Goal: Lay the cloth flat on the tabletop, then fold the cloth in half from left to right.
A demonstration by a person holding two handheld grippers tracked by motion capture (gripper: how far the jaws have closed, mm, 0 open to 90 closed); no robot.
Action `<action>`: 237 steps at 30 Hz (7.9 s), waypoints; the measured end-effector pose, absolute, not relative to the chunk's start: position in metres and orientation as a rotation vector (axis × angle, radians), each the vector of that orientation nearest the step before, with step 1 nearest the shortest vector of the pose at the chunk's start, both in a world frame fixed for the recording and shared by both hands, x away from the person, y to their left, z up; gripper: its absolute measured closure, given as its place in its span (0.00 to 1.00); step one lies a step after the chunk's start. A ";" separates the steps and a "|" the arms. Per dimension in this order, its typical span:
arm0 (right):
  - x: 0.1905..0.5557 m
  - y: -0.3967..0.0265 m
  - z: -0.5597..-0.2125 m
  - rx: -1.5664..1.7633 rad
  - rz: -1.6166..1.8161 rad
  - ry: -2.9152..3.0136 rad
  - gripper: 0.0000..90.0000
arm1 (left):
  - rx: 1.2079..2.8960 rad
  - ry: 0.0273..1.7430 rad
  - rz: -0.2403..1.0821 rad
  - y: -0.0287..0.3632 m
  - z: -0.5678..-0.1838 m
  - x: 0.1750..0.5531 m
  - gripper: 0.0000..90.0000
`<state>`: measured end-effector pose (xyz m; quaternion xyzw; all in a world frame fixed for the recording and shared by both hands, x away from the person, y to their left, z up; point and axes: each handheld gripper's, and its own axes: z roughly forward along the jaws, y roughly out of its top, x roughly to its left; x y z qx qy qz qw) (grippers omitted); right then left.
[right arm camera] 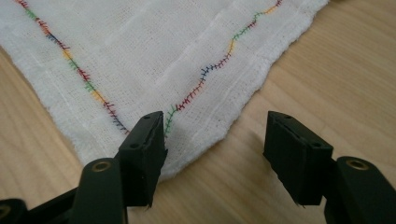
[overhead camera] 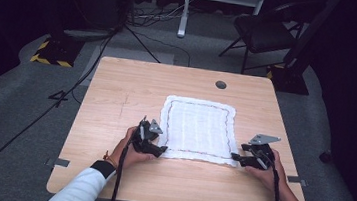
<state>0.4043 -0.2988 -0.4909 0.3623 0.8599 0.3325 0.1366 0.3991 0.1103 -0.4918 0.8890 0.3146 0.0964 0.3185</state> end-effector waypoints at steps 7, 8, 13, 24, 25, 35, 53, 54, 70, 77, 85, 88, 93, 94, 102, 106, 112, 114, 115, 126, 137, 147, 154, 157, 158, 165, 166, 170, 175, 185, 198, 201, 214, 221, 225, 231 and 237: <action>0.388 -0.307 -0.489 1.037 0.935 2.527 0.41 | 2.381 0.752 0.216 0.114 -0.489 0.377 0.33; 0.386 -0.308 -0.488 1.027 0.923 2.534 0.41 | 2.389 0.738 0.229 0.115 -0.488 0.375 0.31; 0.382 -0.310 -0.478 1.009 0.878 2.517 0.43 | 2.334 0.780 0.231 0.126 -0.481 0.379 0.29; 0.385 -0.250 -0.464 0.751 1.036 2.532 0.44 | 2.199 0.853 0.352 0.136 -0.464 0.436 0.26; 0.385 -0.250 -0.464 0.751 1.036 2.532 0.44 | 2.188 0.862 0.361 0.136 -0.463 0.444 0.26; 0.388 -0.158 -0.471 0.491 1.113 2.637 0.44 | 2.136 0.978 0.410 0.114 -0.471 0.518 0.27; 0.390 -0.074 -0.494 0.355 1.119 2.750 0.63 | 2.121 1.042 0.409 0.117 -0.482 0.524 0.26; 0.391 -0.074 -0.494 0.366 1.108 2.745 0.68 | 2.123 1.044 0.414 0.118 -0.483 0.525 0.26; 0.355 -0.066 -0.489 0.238 1.041 2.791 0.92 | 2.165 1.061 0.371 0.109 -0.490 0.526 0.20; 0.340 -0.068 -0.488 0.193 1.045 2.815 0.92 | 2.211 1.020 0.343 0.098 -0.497 0.523 0.20; 0.337 -0.077 -0.487 0.200 1.050 2.816 0.91 | 2.237 0.910 0.300 0.098 -0.496 0.517 0.44; 0.338 -0.079 -0.486 0.198 1.045 2.813 0.91 | 2.267 0.873 0.263 0.097 -0.492 0.515 0.65; 0.344 -0.090 -0.481 0.249 1.082 2.777 0.92 | 2.281 0.870 0.249 0.107 -0.490 0.517 0.91; 0.344 -0.091 -0.480 0.250 1.088 2.767 0.92 | 2.277 0.874 0.267 0.110 -0.490 0.517 0.92; 0.343 -0.091 -0.471 0.267 1.158 2.681 0.92 | 2.260 0.870 0.305 0.134 -0.476 0.513 0.95; 0.343 -0.090 -0.465 0.263 1.187 2.650 0.92 | 2.239 0.871 0.326 0.143 -0.470 0.510 0.95; 0.343 -0.086 -0.457 0.243 1.211 2.608 0.92 | 2.187 0.891 0.341 0.157 -0.460 0.505 0.96; 0.343 -0.085 -0.454 0.242 1.215 2.602 0.92 | 2.167 0.901 0.344 0.162 -0.457 0.503 0.96; 0.343 -0.084 -0.453 0.243 1.219 2.599 0.92 | 2.169 0.902 0.349 0.164 -0.455 0.503 0.96; 0.343 -0.102 -0.434 0.297 1.263 2.524 0.92 | 2.105 0.825 0.435 0.143 -0.435 0.499 0.96; 0.348 -0.156 -0.429 0.428 1.233 2.466 0.92 | 2.117 0.803 0.427 0.082 -0.438 0.522 0.96; 0.354 -0.216 -0.429 0.595 1.193 2.397 0.92 | 2.117 0.783 0.387 0.032 -0.443 0.538 0.96; 0.353 -0.244 -0.436 0.671 1.136 2.391 0.92 | 2.144 0.737 0.384 0.004 -0.447 0.544 0.96; 0.353 -0.253 -0.439 0.694 1.107 2.386 0.92 | 2.139 0.739 0.373 -0.006 -0.451 0.548 0.96; 0.353 -0.256 -0.440 0.703 1.102 2.383 0.92 | 2.136 0.739 0.368 -0.010 -0.453 0.549 0.96; 0.348 -0.272 -0.449 0.746 1.064 2.414 0.91 | 2.144 0.733 0.401 -0.037 -0.463 0.551 0.94; 0.349 -0.274 -0.451 0.752 1.051 2.417 0.91 | 2.142 0.744 0.394 -0.040 -0.465 0.552 0.93; 0.350 -0.279 -0.459 0.787 0.991 2.396 0.74 | 2.146 0.747 0.394 -0.046 -0.462 0.543 0.69; 0.355 -0.286 -0.460 0.841 0.992 2.382 0.62 | 2.186 0.655 0.421 -0.036 -0.450 0.512 0.47; 0.370 -0.295 -0.471 0.860 0.943 2.396 0.51 | 2.345 0.470 0.274 -0.020 -0.468 0.423 0.40; 0.378 -0.299 -0.484 0.872 0.957 2.462 0.51 | 2.399 0.314 0.168 -0.029 -0.487 0.386 0.63; 0.379 -0.298 -0.487 0.873 0.954 2.477 0.54 | 2.389 0.308 0.158 -0.025 -0.490 0.386 0.64; 0.368 -0.285 -0.490 0.804 1.007 2.563 0.67 | 2.411 0.274 0.148 -0.005 -0.489 0.381 0.65; 0.358 -0.269 -0.488 0.748 0.999 2.608 0.71 | 2.418 0.284 0.147 0.012 -0.488 0.373 0.65; 0.351 -0.260 -0.488 0.717 1.012 2.643 0.71 | 2.408 0.311 0.136 0.023 -0.489 0.369 0.63; 0.345 -0.250 -0.488 0.682 1.023 2.675 0.71 | 2.403 0.356 0.145 0.035 -0.488 0.361 0.58; 0.340 -0.241 -0.487 0.631 0.993 2.678 0.63 | 2.389 0.392 0.130 0.044 -0.484 0.355 0.46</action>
